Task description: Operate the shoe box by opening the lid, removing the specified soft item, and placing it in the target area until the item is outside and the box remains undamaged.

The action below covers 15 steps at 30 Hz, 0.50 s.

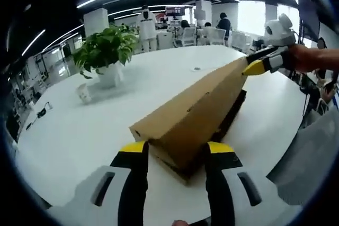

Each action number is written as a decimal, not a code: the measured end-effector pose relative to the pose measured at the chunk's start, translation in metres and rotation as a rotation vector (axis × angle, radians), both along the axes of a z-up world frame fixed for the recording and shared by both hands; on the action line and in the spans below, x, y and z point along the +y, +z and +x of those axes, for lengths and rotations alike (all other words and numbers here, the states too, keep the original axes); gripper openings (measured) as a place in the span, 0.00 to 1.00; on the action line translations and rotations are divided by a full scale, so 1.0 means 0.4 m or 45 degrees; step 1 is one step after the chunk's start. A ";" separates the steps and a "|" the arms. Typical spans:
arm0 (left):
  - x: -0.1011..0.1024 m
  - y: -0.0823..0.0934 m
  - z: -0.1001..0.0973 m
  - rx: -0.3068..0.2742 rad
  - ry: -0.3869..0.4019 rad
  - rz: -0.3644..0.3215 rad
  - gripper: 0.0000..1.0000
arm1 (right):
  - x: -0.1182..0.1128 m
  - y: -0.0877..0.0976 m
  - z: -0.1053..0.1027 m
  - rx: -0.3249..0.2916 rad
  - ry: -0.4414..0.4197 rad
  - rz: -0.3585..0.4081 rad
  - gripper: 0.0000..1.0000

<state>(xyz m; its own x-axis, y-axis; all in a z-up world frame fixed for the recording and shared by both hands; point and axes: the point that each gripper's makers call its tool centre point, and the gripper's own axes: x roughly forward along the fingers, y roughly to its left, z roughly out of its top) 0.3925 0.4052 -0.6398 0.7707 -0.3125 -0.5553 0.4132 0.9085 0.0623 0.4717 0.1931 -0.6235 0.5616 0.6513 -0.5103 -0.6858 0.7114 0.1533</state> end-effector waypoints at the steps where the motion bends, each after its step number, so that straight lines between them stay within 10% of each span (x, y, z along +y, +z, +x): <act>1: 0.002 0.002 0.002 -0.006 -0.001 0.006 0.39 | 0.000 0.005 0.002 -0.009 0.003 -0.005 0.61; 15: 0.035 0.041 0.047 -0.142 -0.011 0.193 0.31 | 0.013 0.059 0.039 -0.060 -0.014 0.018 0.60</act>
